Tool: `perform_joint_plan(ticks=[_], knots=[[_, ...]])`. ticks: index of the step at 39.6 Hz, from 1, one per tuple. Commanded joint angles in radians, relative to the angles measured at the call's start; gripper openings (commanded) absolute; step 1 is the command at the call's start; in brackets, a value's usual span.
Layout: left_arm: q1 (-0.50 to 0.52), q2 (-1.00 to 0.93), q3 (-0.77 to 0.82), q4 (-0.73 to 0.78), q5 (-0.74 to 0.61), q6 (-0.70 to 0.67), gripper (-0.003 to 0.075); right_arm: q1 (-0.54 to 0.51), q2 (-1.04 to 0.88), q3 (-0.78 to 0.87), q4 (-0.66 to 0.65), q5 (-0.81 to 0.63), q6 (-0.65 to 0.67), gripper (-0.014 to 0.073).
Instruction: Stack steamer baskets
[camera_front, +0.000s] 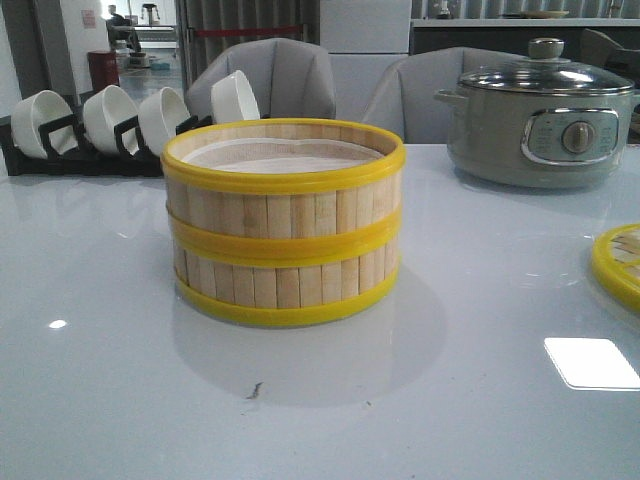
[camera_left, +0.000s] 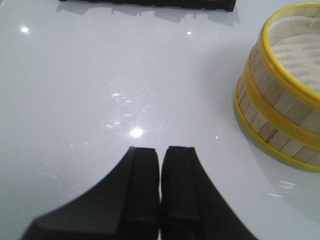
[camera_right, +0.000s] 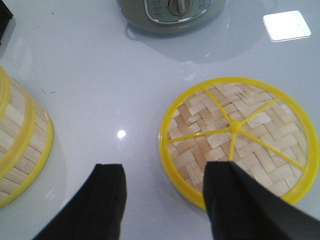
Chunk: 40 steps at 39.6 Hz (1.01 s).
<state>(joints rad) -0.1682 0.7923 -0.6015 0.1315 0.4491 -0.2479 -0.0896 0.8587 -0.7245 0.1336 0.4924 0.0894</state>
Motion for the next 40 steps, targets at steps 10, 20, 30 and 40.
perform_joint_plan(ticks=[10, 20, 30, 40], knots=[[0.001, -0.009, -0.026, 0.002, -0.083, -0.009, 0.0109, 0.0, -0.004, -0.037, -0.01, -0.035, -0.012, 0.0307], [0.001, -0.009, -0.026, 0.002, -0.083, -0.009, 0.0109, 0.0, -0.004, -0.037, -0.01, -0.02, -0.012, 0.0064], [0.001, -0.009, -0.026, 0.002, -0.083, -0.009, 0.0109, 0.0, -0.004, -0.037, -0.01, -0.017, -0.012, 0.0057], [0.001, -0.009, -0.026, 0.002, -0.083, -0.009, 0.0109, 0.013, -0.004, -0.037, -0.01, -0.017, -0.012, 0.0057]])
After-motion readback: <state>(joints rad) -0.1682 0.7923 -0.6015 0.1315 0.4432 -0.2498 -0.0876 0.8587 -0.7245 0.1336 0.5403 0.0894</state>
